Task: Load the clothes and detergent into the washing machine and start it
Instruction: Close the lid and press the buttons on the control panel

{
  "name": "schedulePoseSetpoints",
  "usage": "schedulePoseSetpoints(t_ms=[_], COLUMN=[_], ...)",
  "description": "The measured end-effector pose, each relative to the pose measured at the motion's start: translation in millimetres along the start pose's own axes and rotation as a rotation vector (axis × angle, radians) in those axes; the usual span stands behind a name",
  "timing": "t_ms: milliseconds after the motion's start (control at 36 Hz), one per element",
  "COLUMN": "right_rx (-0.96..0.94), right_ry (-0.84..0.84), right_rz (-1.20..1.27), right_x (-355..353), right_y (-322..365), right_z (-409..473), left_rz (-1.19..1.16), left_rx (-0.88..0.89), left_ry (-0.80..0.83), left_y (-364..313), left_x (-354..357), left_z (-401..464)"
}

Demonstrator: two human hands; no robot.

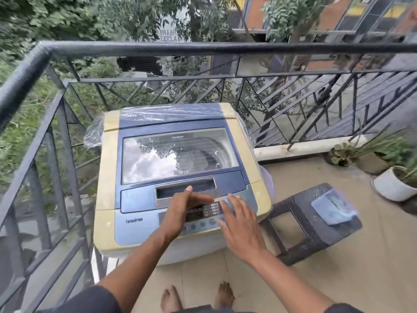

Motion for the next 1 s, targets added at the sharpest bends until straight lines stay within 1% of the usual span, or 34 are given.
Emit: schedulePoseSetpoints(t_ms=[139, 250, 333, 444, 500, 583, 667, 861, 1000], right_rx=[0.102, 0.164, 0.182, 0.185, 0.228, 0.281, 0.295, 0.352, 0.356], right_ry=[-0.047, -0.043, -0.034, 0.064, 0.146, 0.208, 0.233, 0.244, 0.271], right_rz=[-0.094, -0.118, -0.146, -0.122, -0.074, -0.067, -0.07, 0.023, -0.047], right_x=[-9.4, -21.7, -24.2, -23.4, -19.6, -18.7, -17.5, -9.0, -7.6], right_y=[-25.8, -36.5, -40.9, -39.0, -39.1, -39.4, -38.2, -29.7, -33.9], right_z=[-17.5, -28.1, -30.0, -24.3, -22.8, -22.3, -25.8, -37.4, -36.9], left_rz=[-0.075, -0.05, -0.012, -0.013, -0.025, -0.028, -0.025, -0.007, 0.021], left_rx=[-0.063, -0.072, -0.041, -0.004, 0.0, -0.001, -0.002, -0.024, -0.011], left_ry=[0.067, 0.126, 0.127, 0.094, 0.071, 0.057, 0.07, 0.089, 0.097], left_y=[3.2, 6.2, 7.7, 7.7, 8.3, 7.1, 4.3, 4.4, 3.5], left_x=[-2.2, -2.6, -1.7, -1.4, -1.9, -1.9, -1.4, -1.0, -0.8], left_z=[9.4, 11.3, 10.1, 10.6, 9.9, 8.8, 7.4, 9.0, 9.3])
Point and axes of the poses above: each hand's wrist, its own z-axis towards the middle knuckle, its own x-axis out of the palm, y = z × x, the point moved 8 cm from there along z, towards the middle knuckle, and after that the axes turned 12 degrees about -y, right-handed, at the moved point
